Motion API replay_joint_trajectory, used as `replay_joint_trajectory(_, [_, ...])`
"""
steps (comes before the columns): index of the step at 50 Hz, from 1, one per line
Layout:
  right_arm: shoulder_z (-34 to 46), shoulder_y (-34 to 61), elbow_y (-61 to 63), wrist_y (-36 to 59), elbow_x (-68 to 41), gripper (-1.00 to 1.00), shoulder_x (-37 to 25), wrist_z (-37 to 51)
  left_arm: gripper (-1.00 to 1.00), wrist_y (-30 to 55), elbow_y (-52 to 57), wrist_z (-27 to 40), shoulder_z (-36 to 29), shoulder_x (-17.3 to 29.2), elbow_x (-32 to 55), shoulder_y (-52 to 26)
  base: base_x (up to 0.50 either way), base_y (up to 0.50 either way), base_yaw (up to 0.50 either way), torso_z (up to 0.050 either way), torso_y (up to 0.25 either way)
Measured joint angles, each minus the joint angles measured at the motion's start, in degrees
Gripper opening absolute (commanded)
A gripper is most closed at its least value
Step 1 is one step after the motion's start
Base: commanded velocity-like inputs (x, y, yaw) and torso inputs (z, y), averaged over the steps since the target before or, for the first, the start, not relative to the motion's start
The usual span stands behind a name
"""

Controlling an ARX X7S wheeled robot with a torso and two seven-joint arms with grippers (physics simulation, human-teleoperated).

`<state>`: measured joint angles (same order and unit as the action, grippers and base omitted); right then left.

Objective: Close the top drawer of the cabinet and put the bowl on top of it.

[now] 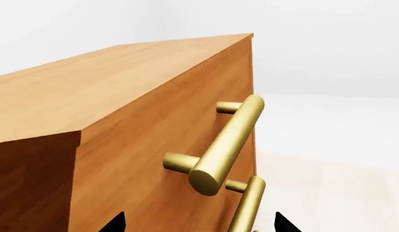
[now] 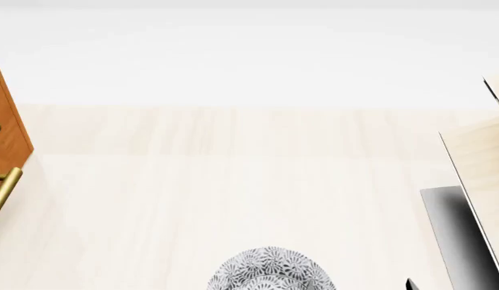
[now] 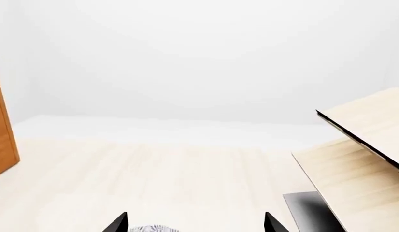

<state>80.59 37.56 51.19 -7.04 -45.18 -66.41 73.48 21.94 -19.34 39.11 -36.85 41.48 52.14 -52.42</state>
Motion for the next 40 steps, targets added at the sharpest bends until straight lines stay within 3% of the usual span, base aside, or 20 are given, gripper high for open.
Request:
replay_joint_trajectory(22, [0.0, -0.8, -0.7, -0.3, 0.5, 1.00, 0.3, -0.3, 1.00, 0.3, 2.5, 1.0, 1.0, 1.5, 2.9, 0.7, 0.00, 0.00, 0.00, 0.000, 0.000])
replay_joint_trajectory(40, [-0.1, -1.2, -1.4, -0.6, 0.7, 1.00, 0.7, -0.5, 1.00, 2.6, 15.8, 2.3, 3.0, 4.7, 7.8, 3.8, 0.00, 0.00, 0.00, 0.000, 0.000])
